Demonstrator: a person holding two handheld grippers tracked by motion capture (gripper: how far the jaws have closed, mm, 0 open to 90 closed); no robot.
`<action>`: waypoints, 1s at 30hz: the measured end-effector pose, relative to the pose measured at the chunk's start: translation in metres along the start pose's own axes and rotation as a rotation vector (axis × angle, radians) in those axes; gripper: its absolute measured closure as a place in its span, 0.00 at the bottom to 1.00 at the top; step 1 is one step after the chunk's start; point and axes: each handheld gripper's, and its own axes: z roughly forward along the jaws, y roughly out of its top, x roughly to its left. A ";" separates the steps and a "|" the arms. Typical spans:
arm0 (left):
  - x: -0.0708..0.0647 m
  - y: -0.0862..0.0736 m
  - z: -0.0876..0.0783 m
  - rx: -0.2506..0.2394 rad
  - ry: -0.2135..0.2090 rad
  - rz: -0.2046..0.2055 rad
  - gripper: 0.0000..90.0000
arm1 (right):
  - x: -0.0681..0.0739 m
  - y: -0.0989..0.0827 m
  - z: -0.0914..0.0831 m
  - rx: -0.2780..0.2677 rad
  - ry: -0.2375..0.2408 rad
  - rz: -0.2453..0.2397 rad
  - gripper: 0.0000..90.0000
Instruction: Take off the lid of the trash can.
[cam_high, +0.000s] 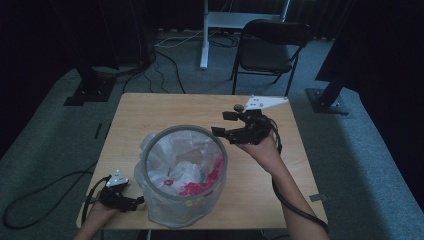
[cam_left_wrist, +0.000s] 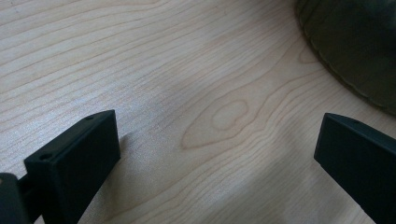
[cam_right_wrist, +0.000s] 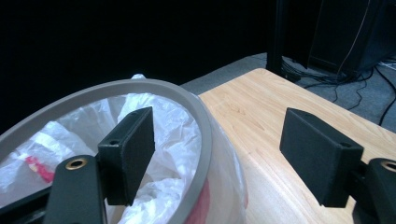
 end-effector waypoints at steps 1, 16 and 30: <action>0.000 0.000 0.000 0.000 -0.001 0.002 0.00 | 0.001 0.001 0.003 0.013 0.016 0.004 0.28; 0.000 0.000 0.000 -0.003 -0.011 0.003 0.00 | -0.003 0.012 0.040 0.142 0.039 0.003 0.55; -0.002 0.000 0.000 0.004 -0.009 0.013 0.00 | 0.001 0.011 0.060 0.291 0.016 -0.069 0.83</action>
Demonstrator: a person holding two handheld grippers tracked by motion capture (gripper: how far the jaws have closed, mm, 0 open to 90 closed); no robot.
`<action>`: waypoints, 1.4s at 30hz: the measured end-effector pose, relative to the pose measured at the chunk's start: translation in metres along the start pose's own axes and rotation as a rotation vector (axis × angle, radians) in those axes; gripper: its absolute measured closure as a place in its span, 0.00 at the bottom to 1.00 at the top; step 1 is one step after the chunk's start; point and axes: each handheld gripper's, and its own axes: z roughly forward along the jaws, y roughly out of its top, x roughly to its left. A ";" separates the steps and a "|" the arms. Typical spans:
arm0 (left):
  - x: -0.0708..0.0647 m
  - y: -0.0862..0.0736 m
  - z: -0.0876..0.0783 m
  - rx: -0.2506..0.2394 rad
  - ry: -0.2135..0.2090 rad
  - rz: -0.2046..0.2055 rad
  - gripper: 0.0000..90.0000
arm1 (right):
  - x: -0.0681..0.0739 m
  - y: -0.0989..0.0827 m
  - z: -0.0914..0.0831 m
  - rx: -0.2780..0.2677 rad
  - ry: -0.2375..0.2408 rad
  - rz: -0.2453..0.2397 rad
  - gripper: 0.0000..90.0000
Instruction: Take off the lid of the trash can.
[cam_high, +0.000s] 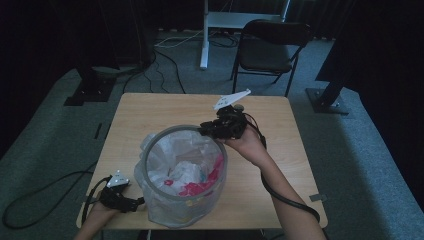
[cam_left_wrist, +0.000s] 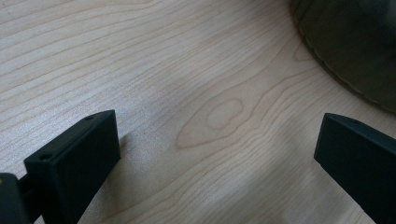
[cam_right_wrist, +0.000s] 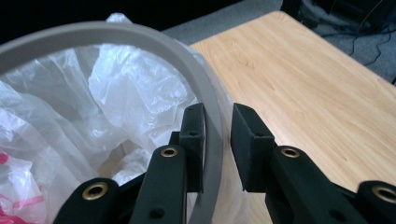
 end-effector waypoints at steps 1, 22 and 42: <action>0.000 0.000 0.000 0.001 -0.001 0.000 0.00 | 0.001 0.001 0.002 0.014 -0.003 -0.003 0.83; 0.000 0.000 0.000 -0.001 0.005 -0.004 0.00 | 0.004 0.010 -0.005 0.019 0.001 0.009 0.91; 0.000 0.000 0.000 0.001 0.010 -0.005 0.00 | -0.001 0.020 -0.038 -0.133 0.090 0.121 0.92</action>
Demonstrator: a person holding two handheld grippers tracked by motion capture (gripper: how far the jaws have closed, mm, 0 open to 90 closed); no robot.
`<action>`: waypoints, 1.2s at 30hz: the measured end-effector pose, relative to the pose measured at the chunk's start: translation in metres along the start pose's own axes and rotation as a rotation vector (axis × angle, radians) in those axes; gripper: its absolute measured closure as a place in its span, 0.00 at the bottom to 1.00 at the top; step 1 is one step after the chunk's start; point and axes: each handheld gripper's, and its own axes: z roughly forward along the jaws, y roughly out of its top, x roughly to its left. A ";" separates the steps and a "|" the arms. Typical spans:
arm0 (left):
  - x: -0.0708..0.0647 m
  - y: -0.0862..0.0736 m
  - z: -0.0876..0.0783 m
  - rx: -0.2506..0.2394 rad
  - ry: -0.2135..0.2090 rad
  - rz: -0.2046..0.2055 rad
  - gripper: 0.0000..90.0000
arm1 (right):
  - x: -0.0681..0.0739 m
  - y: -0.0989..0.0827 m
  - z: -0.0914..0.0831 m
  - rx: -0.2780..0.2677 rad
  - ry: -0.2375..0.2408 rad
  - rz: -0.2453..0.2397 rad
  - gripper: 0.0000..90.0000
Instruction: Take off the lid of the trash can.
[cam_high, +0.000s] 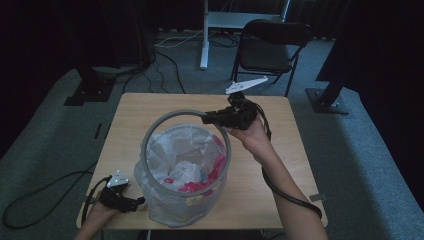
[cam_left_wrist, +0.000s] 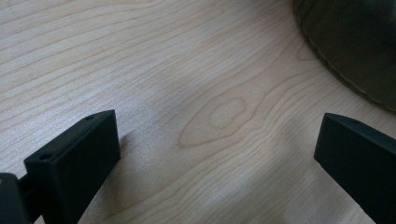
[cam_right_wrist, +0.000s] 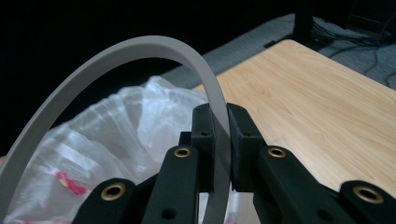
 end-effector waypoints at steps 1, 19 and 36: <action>0.000 0.000 0.000 0.000 0.000 0.000 0.00 | 0.000 0.000 0.000 0.000 0.000 0.000 0.92; 0.001 0.000 0.000 -0.003 -0.001 -0.007 0.00 | -0.007 0.005 -0.029 -0.039 -0.091 0.073 0.92; 0.002 0.000 0.000 -0.011 -0.004 -0.018 0.00 | -0.030 -0.022 -0.080 -0.131 -0.185 0.148 0.92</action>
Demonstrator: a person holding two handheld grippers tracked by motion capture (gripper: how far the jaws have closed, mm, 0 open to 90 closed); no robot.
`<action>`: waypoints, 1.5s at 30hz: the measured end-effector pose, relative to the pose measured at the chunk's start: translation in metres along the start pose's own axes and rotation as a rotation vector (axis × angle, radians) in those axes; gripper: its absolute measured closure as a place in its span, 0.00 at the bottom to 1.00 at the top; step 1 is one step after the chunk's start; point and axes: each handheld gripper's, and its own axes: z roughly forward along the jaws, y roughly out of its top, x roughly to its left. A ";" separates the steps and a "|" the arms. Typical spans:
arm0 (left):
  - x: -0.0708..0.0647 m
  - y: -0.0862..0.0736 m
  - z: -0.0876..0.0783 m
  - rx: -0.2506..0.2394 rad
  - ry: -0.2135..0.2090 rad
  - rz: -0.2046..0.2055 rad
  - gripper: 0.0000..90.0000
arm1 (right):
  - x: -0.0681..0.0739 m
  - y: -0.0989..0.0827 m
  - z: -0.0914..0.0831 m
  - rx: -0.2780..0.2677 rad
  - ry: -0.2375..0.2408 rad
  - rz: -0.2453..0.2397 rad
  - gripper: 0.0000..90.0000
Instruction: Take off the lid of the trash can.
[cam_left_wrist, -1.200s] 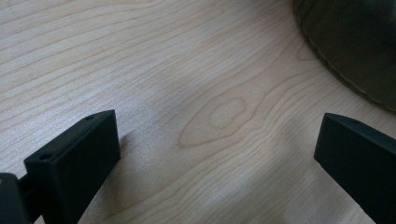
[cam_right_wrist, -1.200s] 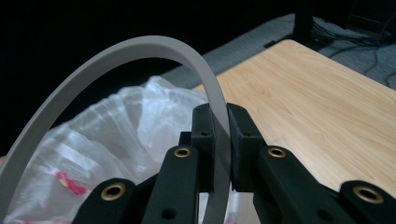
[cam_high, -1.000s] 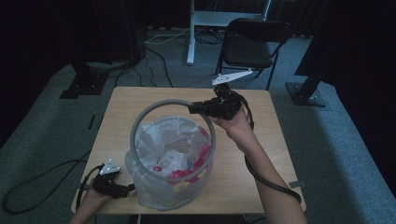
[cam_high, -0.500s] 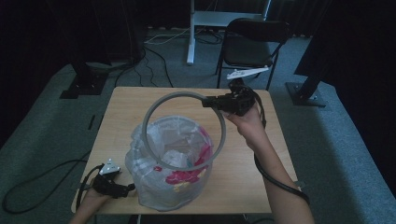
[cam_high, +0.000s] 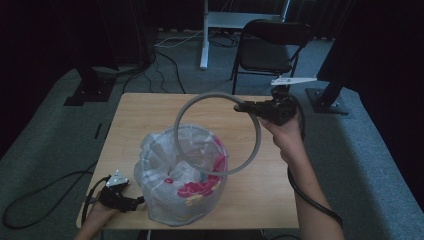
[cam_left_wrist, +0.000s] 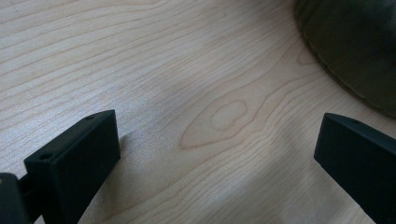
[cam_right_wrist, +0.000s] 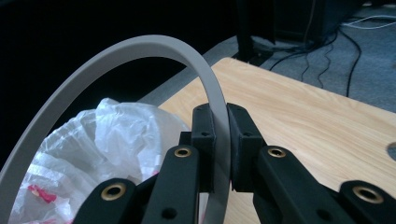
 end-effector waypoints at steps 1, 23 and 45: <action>0.000 0.000 0.000 0.000 0.000 0.000 0.00 | -0.002 -0.001 -0.003 -0.005 -0.004 0.005 0.92; 0.000 0.000 0.000 0.004 0.006 0.005 0.00 | -0.039 -0.026 -0.061 -0.072 -0.121 0.082 0.92; -0.002 0.001 0.001 0.007 0.013 0.009 0.00 | -0.069 -0.058 -0.090 -0.099 -0.180 0.162 0.92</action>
